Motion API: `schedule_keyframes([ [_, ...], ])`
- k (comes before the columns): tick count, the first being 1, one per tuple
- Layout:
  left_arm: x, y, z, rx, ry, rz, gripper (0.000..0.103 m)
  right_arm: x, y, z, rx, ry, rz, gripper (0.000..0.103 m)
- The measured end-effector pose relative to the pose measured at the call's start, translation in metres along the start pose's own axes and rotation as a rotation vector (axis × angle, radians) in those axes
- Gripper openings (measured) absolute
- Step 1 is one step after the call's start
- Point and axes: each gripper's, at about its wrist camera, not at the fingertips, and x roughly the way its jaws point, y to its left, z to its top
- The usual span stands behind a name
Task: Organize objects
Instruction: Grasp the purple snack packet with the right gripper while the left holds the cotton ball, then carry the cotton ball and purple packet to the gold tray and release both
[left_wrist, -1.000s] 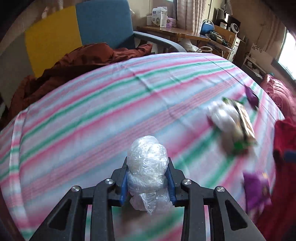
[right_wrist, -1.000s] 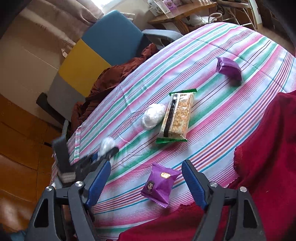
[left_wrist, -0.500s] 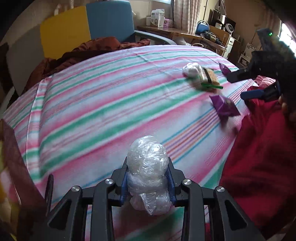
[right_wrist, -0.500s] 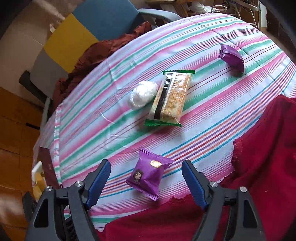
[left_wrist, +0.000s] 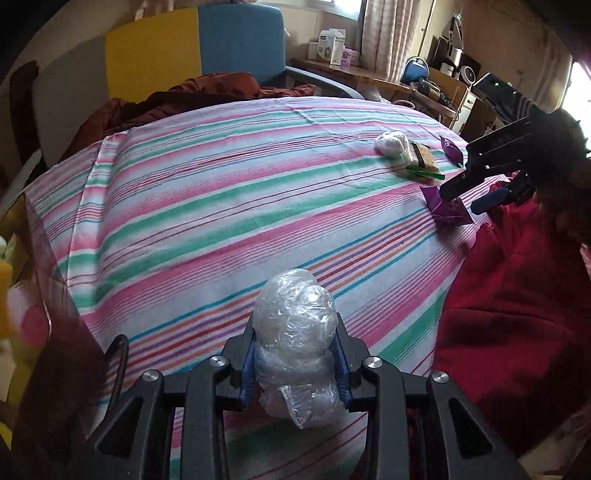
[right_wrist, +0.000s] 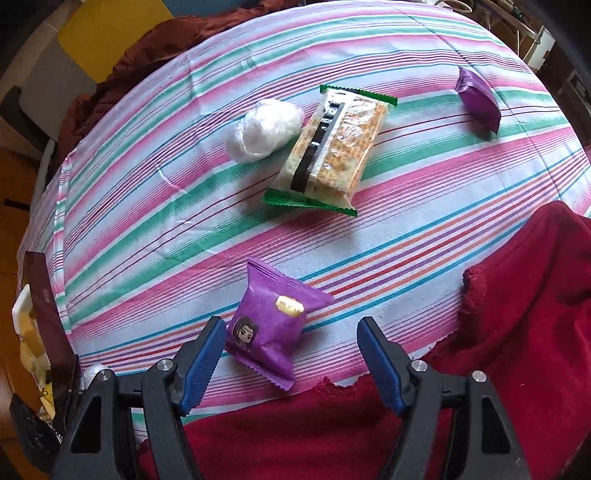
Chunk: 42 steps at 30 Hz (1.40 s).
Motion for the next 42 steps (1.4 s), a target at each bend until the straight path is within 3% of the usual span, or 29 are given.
schedule_keyframes([
  [7, -0.007, 0.005, -0.012, -0.018, -0.016, 0.004, 0.035, 0.016, 0.016, 0.005, 0.005, 0.014, -0.037, 0.074],
  [10, -0.009, 0.007, -0.014, -0.027, -0.024, 0.002, 0.035, 0.019, 0.030, 0.003, -0.072, -0.010, -0.137, 0.051],
  [12, -0.011, 0.008, -0.016, -0.035, -0.028, 0.001, 0.035, 0.018, 0.035, 0.000, -0.098, -0.020, -0.139, 0.036],
  [17, -0.020, 0.015, -0.017, -0.063, -0.044, 0.014, 0.035, 0.009, 0.034, -0.005, -0.118, -0.063, -0.107, 0.036],
  [25, -0.071, 0.025, -0.007, -0.111, -0.148, 0.062, 0.035, 0.003, 0.035, -0.025, -0.225, -0.078, -0.077, 0.036],
  [35, -0.115, 0.054, -0.011, -0.190, -0.229, 0.163, 0.035, 0.019, 0.041, -0.029, -0.307, 0.018, -0.133, 0.037],
  [42, -0.126, 0.060, -0.013, -0.218, -0.259, 0.168, 0.036, 0.024, 0.047, -0.019, -0.302, 0.040, -0.153, 0.037],
])
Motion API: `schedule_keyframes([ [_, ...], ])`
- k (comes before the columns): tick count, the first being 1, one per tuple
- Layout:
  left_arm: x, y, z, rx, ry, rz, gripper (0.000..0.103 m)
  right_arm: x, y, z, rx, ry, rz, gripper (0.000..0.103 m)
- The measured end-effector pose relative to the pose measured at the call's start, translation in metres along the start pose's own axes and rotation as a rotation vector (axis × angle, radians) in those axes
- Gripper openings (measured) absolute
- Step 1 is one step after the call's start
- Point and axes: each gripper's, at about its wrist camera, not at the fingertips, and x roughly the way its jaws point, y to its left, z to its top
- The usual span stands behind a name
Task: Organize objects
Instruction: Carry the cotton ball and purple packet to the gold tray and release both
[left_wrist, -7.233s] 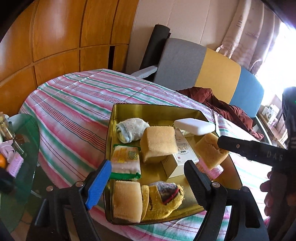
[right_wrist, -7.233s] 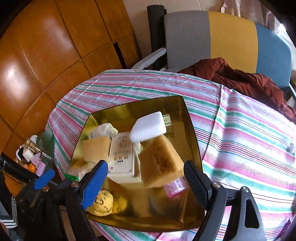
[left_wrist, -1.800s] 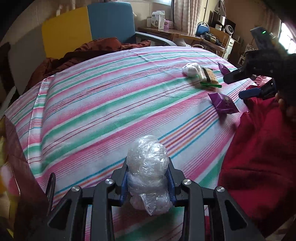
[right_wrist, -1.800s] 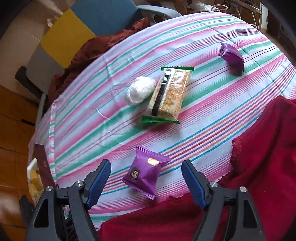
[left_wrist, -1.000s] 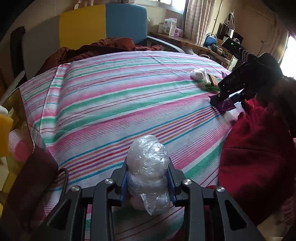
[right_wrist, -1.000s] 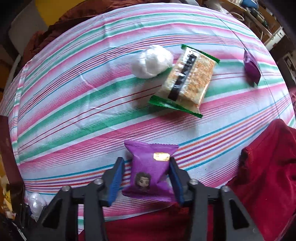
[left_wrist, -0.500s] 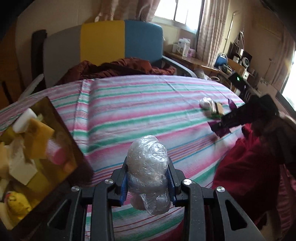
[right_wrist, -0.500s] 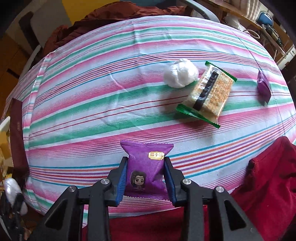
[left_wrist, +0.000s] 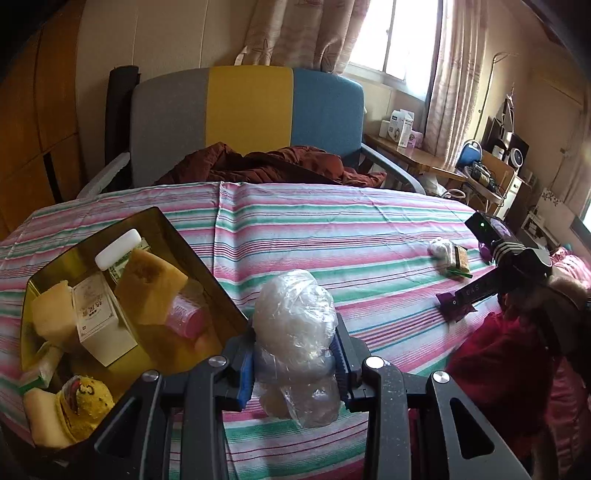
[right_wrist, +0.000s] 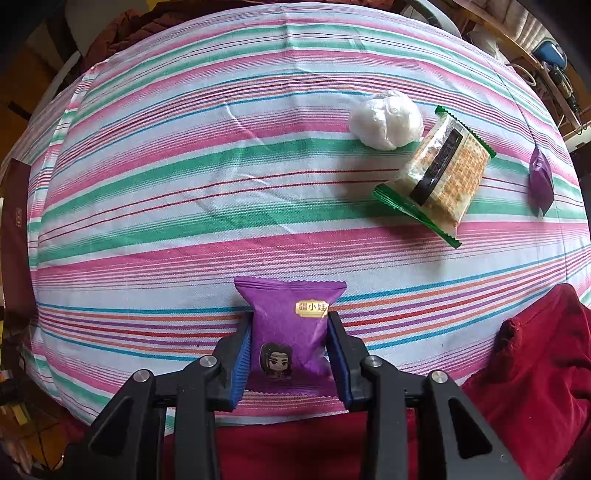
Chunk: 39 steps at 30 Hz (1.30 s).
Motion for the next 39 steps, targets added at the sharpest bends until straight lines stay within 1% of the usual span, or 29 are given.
schedule_keyframes([
  [4, 0.000, 0.003, 0.000, -0.010, -0.002, 0.001, 0.036, 0.000, -0.006, -0.001, 0.012, 0.003, 0.004, 0.037],
  [9, 0.000, 0.006, -0.002, -0.016, 0.002, 0.008, 0.036, 0.000, -0.007, 0.000, -0.002, 0.015, -0.025, 0.037],
  [13, 0.000, 0.006, -0.003, -0.018, 0.002, 0.015, 0.036, -0.002, -0.015, -0.001, 0.011, 0.008, -0.012, 0.037],
  [17, -0.002, 0.006, -0.003, -0.011, -0.003, 0.022, 0.036, -0.005, -0.018, -0.002, -0.007, -0.001, -0.029, 0.038],
  [24, -0.008, 0.013, -0.004, -0.016, -0.013, 0.048, 0.036, -0.011, -0.022, -0.005, -0.003, -0.018, -0.020, 0.036],
  [33, -0.021, 0.033, -0.006, -0.044, -0.030, 0.106, 0.036, -0.025, -0.046, -0.005, 0.000, -0.066, 0.048, 0.036],
  [39, -0.029, 0.049, -0.007, -0.066, -0.039, 0.143, 0.036, -0.039, -0.044, -0.006, -0.031, -0.115, 0.092, 0.036],
])
